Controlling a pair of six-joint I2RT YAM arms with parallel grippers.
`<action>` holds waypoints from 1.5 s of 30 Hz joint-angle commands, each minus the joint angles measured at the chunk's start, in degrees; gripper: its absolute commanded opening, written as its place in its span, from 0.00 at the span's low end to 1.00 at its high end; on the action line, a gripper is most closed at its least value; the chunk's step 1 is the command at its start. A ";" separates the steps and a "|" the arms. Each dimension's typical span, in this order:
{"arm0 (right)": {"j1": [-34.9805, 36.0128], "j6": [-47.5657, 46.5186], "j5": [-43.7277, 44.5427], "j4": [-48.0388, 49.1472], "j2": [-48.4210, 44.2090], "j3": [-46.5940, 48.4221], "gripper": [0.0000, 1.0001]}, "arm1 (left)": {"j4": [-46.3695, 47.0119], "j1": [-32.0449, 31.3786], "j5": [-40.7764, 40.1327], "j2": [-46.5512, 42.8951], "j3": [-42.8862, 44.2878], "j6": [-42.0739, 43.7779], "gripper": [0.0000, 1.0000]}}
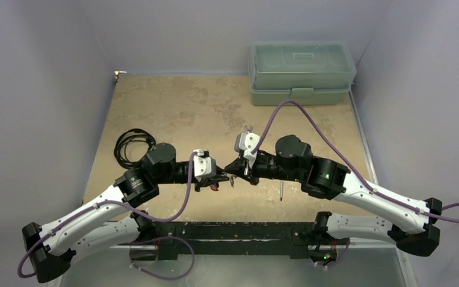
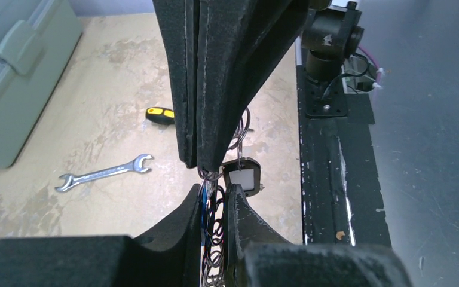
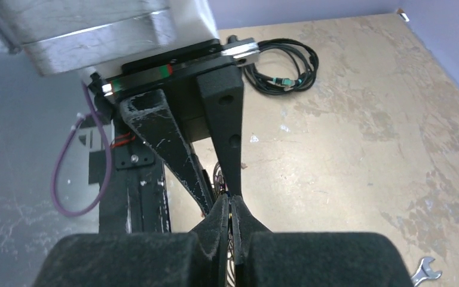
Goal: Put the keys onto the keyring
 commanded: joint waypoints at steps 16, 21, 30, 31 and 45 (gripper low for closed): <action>0.19 37.91 29.49 33.31 -8.11 -23.13 0.00 | 0.65 2.89 -13.53 -3.99 2.88 -4.90 0.00; 0.20 44.34 30.10 34.24 -4.84 -23.44 0.00 | 0.64 3.91 -14.49 -3.53 3.08 -5.03 0.00; 0.13 45.63 28.56 34.60 -3.44 -23.98 0.22 | -1.21 4.97 -14.55 -4.03 3.01 -3.20 0.00; 0.13 43.24 28.37 34.18 -4.26 -23.55 0.33 | -1.73 4.98 -14.22 -3.91 2.97 -2.70 0.00; -5.27 9.72 13.13 1.04 -5.96 -1.10 0.84 | -5.91 4.97 -4.23 -0.96 3.45 0.18 0.00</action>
